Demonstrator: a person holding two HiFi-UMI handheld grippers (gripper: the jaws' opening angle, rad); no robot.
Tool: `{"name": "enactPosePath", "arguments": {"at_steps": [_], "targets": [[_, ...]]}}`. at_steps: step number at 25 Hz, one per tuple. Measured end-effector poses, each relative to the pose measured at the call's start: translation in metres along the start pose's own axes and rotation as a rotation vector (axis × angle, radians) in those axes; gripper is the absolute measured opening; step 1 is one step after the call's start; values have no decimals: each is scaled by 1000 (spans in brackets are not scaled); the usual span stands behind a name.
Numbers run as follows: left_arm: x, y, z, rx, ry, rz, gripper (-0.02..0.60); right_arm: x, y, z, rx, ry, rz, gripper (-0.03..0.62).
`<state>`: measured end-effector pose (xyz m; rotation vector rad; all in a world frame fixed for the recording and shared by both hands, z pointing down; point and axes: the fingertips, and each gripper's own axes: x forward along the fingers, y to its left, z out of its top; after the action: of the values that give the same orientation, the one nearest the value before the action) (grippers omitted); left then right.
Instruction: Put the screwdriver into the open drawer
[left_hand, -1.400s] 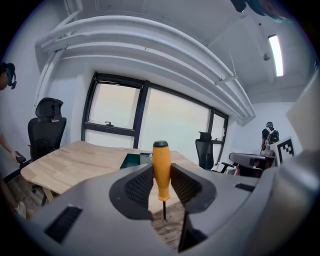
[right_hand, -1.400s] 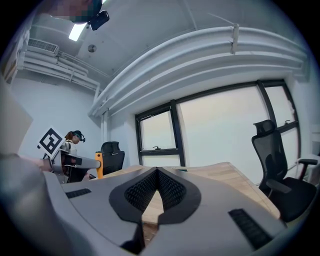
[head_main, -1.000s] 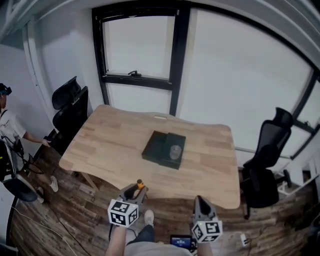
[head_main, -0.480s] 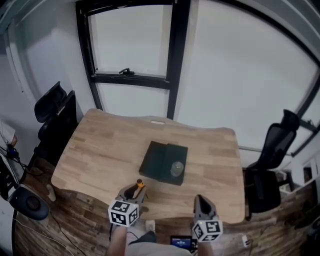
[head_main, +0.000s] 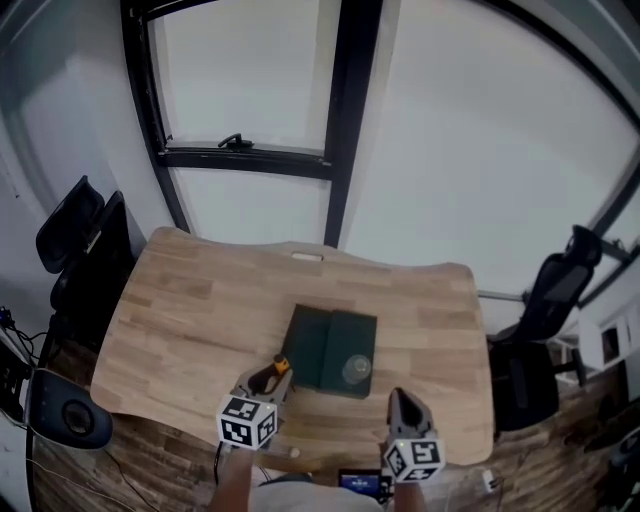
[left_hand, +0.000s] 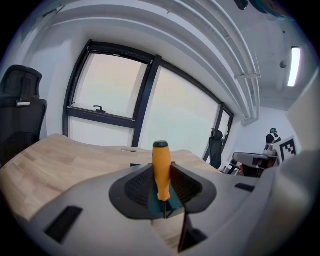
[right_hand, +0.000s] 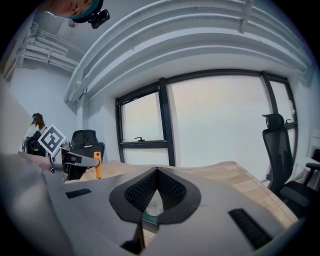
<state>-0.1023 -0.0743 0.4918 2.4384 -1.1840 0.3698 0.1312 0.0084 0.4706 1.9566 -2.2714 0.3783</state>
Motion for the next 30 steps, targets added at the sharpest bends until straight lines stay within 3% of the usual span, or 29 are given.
{"name": "enactPosePath", "arguments": {"at_steps": [13,30], "targets": [[43,17,13,22,34,-60,110,19,-17,3,6,18,-102,-3],[47,25,27,48,22,-57,110,35,-12,7,-1,7,-89,-3]]}}
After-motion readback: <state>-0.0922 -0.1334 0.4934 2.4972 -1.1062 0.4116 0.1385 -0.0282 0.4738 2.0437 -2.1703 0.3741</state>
